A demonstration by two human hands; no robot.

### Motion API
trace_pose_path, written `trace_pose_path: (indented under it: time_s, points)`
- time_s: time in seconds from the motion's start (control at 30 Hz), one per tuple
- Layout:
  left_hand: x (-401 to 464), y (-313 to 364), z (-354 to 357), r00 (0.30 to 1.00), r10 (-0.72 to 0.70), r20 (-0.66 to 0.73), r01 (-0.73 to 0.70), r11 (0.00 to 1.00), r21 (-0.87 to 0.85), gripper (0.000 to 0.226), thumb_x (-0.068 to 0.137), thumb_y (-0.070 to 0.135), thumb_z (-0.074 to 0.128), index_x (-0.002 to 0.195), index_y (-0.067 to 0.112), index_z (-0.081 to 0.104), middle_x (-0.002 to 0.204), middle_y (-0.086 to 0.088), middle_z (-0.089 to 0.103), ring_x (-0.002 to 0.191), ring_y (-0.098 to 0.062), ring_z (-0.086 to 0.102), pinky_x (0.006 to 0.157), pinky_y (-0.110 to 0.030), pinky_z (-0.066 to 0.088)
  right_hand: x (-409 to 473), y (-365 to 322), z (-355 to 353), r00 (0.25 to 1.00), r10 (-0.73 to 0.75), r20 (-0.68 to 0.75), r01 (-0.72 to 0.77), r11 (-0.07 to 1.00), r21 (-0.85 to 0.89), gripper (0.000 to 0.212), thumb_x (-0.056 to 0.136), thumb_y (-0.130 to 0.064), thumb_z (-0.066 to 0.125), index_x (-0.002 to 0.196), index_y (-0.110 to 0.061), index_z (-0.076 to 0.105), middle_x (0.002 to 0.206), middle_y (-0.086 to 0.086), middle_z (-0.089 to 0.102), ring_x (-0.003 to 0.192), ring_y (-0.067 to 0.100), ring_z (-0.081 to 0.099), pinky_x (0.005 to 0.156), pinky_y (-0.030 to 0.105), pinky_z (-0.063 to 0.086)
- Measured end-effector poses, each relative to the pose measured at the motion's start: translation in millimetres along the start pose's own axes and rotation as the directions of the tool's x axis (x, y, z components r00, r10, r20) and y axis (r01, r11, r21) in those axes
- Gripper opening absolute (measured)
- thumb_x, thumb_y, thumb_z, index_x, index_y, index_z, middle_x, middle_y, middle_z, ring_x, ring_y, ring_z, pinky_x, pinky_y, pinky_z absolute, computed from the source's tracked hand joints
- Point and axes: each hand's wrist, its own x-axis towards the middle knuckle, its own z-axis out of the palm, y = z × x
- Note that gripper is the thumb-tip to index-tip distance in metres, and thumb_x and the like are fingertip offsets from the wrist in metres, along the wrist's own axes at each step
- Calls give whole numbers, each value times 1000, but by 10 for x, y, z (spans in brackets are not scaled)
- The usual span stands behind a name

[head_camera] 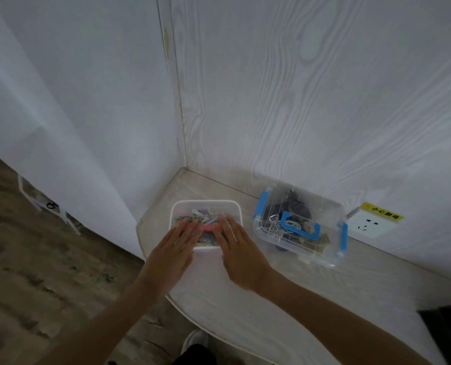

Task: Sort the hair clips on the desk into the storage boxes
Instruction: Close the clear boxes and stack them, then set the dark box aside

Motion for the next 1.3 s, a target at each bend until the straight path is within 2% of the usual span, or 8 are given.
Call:
trace_pose_path:
  time_s: [0.13,0.23,0.3,0.43,0.6,0.87,1.13,1.3]
  points:
    - [21,100,-142,950,-309,-36,275,887,-372,53,98,45,23,141,18,36,147,-7,41,137,-26,36,110,-47,33,56,-43,-279,986,145,82,-166,906,389,54,96,-23,33,145,-8,16,156,17,5,145,32,0,120,41,8]
    - [150,107,-248,614,-696,372,722,304,-622,65,94,55,29,143,13,27,146,-17,38,133,-36,40,107,-50,38,141,-168,-375,880,429,206,-467,696,545,59,96,-15,36,146,-4,6,155,20,1,144,34,0,119,41,9]
    - [241,86,-333,412,-626,662,825,-53,-563,57,97,39,37,137,-2,35,139,-25,44,125,-42,45,105,-48,38,208,-260,-374,804,498,325,-579,534,616,59,93,-12,39,143,-1,10,150,22,14,139,37,17,116,45,23]
    - [187,-33,-390,369,-570,734,745,-290,-600,42,97,21,45,120,-13,50,99,-19,61,94,-32,53,88,-39,43,316,-204,-379,708,577,408,-648,300,700,50,88,-21,45,133,-4,32,131,20,45,115,34,51,98,48,45]
    - [210,-143,-738,441,-666,602,659,-215,-721,22,91,33,56,96,12,60,99,-12,65,93,-30,61,95,-43,48,216,-25,-729,766,597,239,-489,299,819,48,87,-23,55,132,-12,43,126,10,52,108,24,58,89,37,53]
    - [1067,591,-1198,703,-546,455,529,-25,-848,25,74,54,59,83,32,69,77,2,70,82,-24,70,87,-50,54,-516,914,-1333,486,866,118,-283,28,959,36,87,-10,59,122,-6,56,99,8,60,86,18,56,69,25,50]
    - [1577,1137,-1062,757,-446,478,598,178,-781,32,89,48,52,63,30,60,84,-12,72,85,-29,70,86,-48,54,-1022,1384,-1052,342,930,138,-376,1,927,38,83,-15,65,120,-9,61,90,5,65,85,19,60,91,42,51]
    - [1547,1143,-983,782,-442,439,579,254,-775,36,89,49,51,84,18,70,79,-9,72,79,-28,70,77,-44,56,-1041,1369,-910,349,936,-34,-383,176,907,33,85,-15,64,118,-12,61,95,6,58,79,19,61,70,18,48]
